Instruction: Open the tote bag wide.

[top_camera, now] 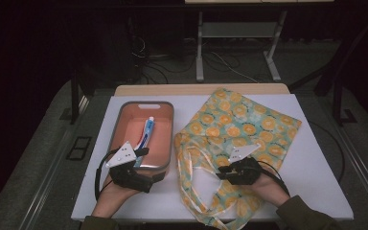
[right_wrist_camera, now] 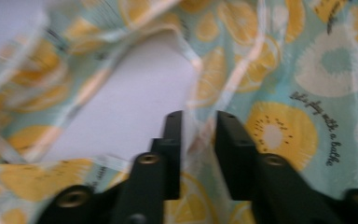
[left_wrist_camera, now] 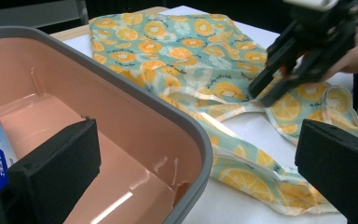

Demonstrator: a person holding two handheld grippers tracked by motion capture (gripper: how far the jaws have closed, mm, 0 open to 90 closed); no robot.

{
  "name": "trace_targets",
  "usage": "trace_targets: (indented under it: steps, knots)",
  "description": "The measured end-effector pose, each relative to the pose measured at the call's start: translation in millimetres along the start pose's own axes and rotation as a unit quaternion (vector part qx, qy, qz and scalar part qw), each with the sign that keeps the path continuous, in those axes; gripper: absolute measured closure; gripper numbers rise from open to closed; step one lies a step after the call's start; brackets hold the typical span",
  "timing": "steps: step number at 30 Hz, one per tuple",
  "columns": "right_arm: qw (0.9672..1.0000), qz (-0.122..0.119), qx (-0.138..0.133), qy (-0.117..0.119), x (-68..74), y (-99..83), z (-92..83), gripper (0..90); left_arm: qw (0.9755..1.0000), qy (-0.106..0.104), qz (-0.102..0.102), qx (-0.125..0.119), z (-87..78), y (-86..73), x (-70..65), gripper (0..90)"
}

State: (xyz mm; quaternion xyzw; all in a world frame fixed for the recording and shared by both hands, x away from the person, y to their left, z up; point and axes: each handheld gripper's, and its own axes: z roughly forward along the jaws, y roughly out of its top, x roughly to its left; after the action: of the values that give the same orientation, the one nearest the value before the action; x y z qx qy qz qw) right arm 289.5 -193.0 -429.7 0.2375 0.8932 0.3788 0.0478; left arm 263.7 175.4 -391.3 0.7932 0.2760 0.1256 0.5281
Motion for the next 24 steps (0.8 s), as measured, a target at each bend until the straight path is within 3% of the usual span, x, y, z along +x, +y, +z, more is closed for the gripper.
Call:
trace_targets:
  steps: [4, 6, 9, 13, 18, 21, 23, 24]
  knots:
    - [0.9995, -0.013, -0.013, 0.026, 12.1, -1.7, -15.1, 55.2, 1.0, 0.0, 0.0, 0.0, 0.0, -0.2, -0.2, 0.0]
    - [0.9976, -0.03, -0.018, 0.059, 27.7, -4.9, -22.0, 50.4, 1.0, 0.001, -0.001, 0.0, 0.1, -0.2, -0.4, 0.0]
    - [0.996, -0.041, -0.012, 0.079, 40.1, -6.8, -19.7, 48.4, 1.0, 0.002, 0.0, 0.0, 0.1, -0.2, -0.5, 0.0]
    - [0.9926, -0.071, 0.003, 0.098, 60.6, -4.4, -6.0, 47.5, 1.0, 0.003, 0.001, 0.0, 0.2, -0.3, -0.6, 0.0]
    - [0.9882, -0.086, 0.014, 0.126, 79.4, 1.8, 12.7, 48.9, 1.0, 0.002, 0.001, 0.001, 0.1, -0.3, -0.5, 0.0]
    - [0.9866, -0.092, 0.025, 0.132, 83.5, 2.3, 19.0, 50.7, 1.0, 0.001, 0.001, 0.0, 0.0, -0.3, -0.3, 0.0]
    - [0.9854, -0.096, 0.039, 0.136, 86.4, 2.5, 27.1, 61.8, 1.0, 0.002, 0.001, 0.0, 0.0, -0.4, -0.6, 0.0]
    - [0.9854, -0.096, 0.039, 0.136, 86.4, 2.5, 27.1, 61.8, 1.0, 0.001, 0.001, 0.0, 0.0, -0.5, -0.7, 0.0]
